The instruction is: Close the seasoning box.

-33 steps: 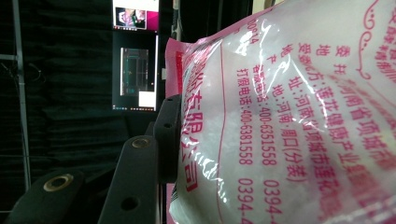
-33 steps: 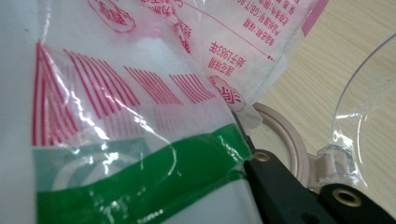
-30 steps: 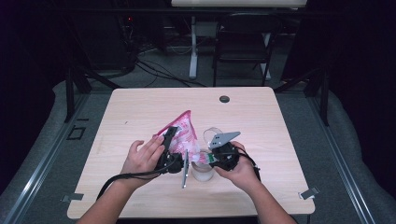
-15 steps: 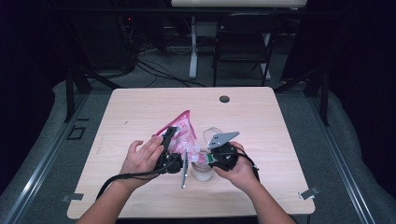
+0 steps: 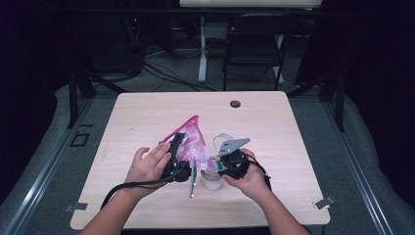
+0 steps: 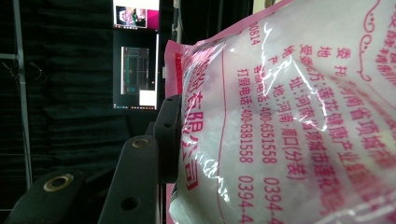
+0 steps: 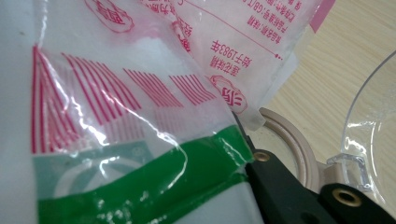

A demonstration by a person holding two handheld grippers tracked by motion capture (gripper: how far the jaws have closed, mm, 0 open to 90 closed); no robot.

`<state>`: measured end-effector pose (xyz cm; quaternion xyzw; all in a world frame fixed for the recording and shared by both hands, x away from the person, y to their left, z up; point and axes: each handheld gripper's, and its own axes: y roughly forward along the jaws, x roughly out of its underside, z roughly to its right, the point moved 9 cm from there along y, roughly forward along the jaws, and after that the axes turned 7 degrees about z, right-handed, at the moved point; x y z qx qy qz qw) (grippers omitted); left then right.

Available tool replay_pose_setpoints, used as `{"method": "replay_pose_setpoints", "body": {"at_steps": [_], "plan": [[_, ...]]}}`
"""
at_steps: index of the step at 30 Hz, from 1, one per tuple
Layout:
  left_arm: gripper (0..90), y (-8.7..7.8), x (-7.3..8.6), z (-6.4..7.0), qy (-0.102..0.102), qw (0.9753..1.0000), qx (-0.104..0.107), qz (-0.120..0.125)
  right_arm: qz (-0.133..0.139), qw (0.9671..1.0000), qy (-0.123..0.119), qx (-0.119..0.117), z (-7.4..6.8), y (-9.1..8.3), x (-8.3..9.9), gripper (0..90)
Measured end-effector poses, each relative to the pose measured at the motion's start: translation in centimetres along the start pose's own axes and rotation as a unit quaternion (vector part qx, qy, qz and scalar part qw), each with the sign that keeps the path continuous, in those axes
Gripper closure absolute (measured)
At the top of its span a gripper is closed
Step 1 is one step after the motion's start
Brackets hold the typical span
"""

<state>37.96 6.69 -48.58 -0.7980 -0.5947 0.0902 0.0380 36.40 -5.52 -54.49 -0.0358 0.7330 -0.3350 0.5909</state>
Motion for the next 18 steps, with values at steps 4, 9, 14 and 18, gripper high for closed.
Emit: {"method": "replay_pose_setpoints", "body": {"at_steps": [4, 9, 14, 18], "plan": [[62.0, 0.00, -0.01, -0.03, 0.000, 1.0000, 0.000, 0.001, 0.001, 1.0000, -0.001, 0.000, 0.01, 0.03, -0.01, 90.0], [62.0, -0.02, -0.02, -0.09, 0.001, 1.0000, 0.000, 0.001, 0.001, 1.0000, -0.002, 0.000, 0.01, 0.02, 0.00, 90.0], [62.0, -0.03, -0.04, -0.10, 0.001, 1.0000, 0.000, 0.001, -0.001, 1.0000, -0.002, 0.001, 0.01, -0.02, 0.02, 90.0], [62.0, -0.02, -0.05, -0.10, 0.001, 1.0000, -0.001, 0.001, -0.001, 1.0000, -0.002, 0.001, 0.03, -0.01, 0.02, 90.0]]}}
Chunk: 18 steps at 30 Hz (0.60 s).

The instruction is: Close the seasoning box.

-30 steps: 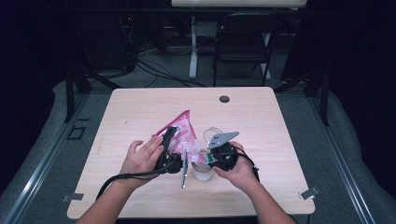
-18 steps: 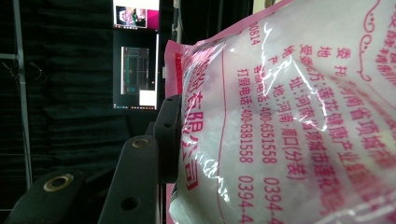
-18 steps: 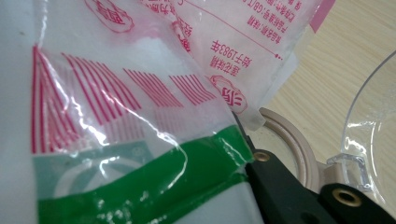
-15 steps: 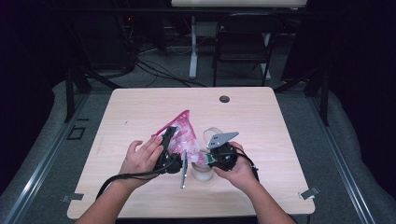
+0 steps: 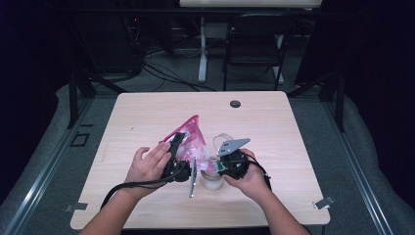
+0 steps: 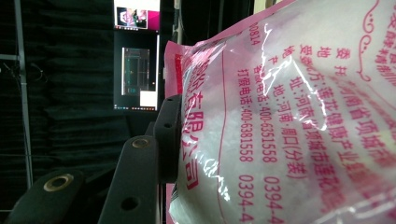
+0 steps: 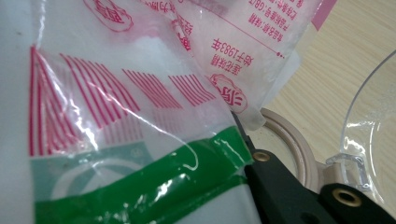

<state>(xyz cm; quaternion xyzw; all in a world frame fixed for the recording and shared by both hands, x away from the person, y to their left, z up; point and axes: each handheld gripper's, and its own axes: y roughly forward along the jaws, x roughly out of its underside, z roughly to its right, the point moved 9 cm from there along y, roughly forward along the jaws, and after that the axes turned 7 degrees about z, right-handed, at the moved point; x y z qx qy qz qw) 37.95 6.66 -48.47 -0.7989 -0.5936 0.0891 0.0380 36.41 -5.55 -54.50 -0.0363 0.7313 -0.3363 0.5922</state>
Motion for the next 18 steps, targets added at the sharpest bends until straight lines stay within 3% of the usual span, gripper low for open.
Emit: {"method": "replay_pose_setpoints", "body": {"at_steps": [18], "plan": [[62.1, 0.06, -0.11, 0.02, -0.002, 1.0000, 0.000, 0.000, 0.000, 1.0000, 0.000, 0.002, 0.09, 0.04, 0.04, 90.0]]}}
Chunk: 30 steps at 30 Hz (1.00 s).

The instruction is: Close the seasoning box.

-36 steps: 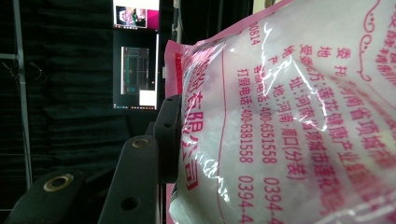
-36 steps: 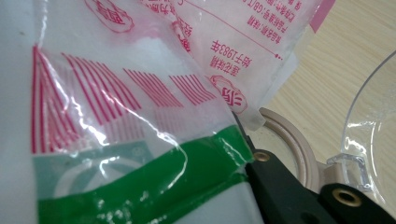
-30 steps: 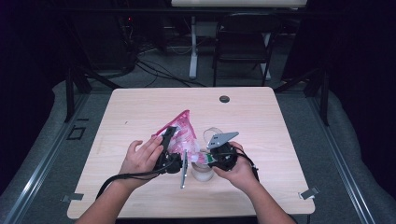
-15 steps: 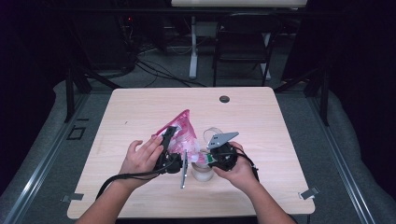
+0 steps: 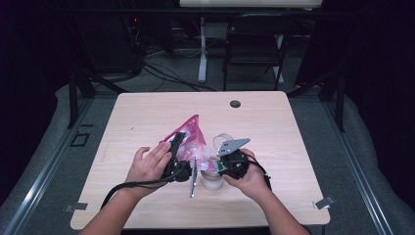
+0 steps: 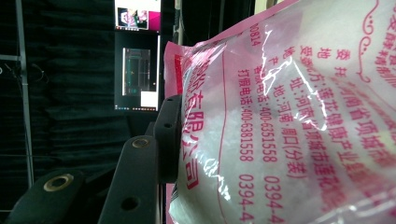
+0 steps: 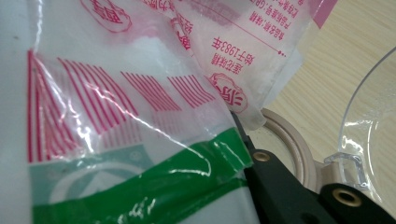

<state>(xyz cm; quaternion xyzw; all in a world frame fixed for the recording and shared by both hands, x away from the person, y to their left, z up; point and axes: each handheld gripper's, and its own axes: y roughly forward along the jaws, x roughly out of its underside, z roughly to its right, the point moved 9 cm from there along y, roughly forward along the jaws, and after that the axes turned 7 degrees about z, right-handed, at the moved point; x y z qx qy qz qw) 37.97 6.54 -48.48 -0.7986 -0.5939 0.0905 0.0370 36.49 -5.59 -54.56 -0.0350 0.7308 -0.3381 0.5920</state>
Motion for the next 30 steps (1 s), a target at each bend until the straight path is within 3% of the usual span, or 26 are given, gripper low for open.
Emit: {"method": "replay_pose_setpoints", "body": {"at_steps": [30], "plan": [[62.0, -0.02, -0.14, -0.32, 0.005, 1.0000, -0.002, 0.002, 0.001, 1.0000, -0.001, 0.000, 0.06, 0.07, 0.01, 90.0]]}}
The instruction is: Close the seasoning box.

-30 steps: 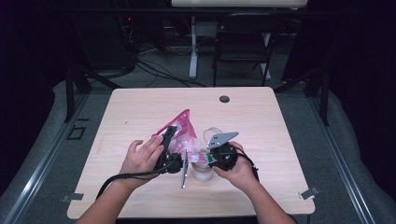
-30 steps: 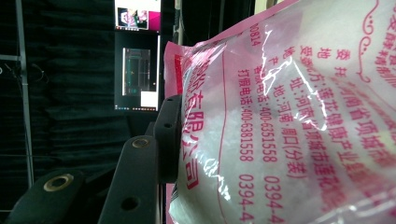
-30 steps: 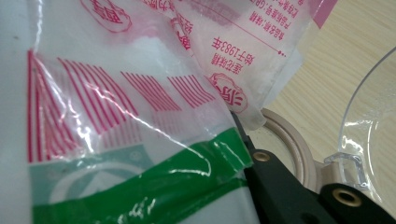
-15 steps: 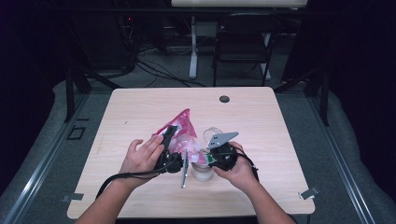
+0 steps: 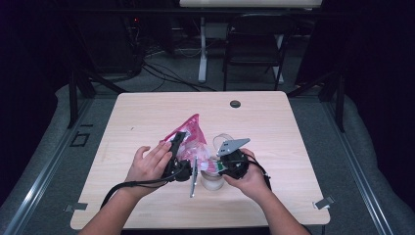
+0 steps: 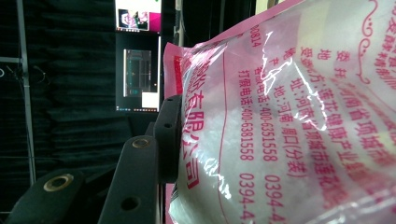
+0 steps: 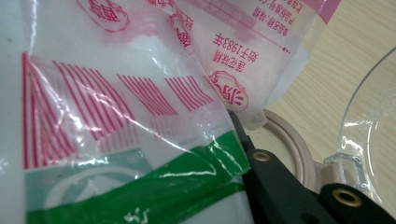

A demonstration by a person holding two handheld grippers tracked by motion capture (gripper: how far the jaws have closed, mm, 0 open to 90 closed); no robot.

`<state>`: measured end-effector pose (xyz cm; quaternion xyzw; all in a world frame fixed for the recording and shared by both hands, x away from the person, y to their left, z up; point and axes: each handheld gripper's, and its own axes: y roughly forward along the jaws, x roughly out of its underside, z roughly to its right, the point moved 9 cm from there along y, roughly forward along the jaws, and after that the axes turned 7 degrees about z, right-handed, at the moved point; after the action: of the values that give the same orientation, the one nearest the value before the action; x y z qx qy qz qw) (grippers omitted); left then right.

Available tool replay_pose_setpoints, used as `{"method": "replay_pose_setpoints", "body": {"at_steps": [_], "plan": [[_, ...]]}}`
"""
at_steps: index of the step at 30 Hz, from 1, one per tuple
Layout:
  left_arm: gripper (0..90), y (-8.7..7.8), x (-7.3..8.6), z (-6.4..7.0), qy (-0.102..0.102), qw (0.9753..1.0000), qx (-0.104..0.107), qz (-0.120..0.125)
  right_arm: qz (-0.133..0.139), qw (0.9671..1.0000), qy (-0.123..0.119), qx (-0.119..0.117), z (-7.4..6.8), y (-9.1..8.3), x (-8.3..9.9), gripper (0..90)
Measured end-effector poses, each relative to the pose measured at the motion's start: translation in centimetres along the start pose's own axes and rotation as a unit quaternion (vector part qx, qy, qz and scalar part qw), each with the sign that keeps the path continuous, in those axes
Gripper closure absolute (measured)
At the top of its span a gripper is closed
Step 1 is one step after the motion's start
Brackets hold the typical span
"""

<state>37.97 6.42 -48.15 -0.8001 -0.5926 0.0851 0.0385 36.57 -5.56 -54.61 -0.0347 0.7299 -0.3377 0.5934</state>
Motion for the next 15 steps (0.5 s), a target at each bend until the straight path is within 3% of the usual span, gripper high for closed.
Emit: {"method": "replay_pose_setpoints", "body": {"at_steps": [15], "plan": [[62.0, -0.01, -0.04, -0.01, 0.001, 1.0000, 0.000, 0.001, 0.000, 1.0000, 0.000, 0.001, 0.04, 0.02, 0.01, 90.0]]}}
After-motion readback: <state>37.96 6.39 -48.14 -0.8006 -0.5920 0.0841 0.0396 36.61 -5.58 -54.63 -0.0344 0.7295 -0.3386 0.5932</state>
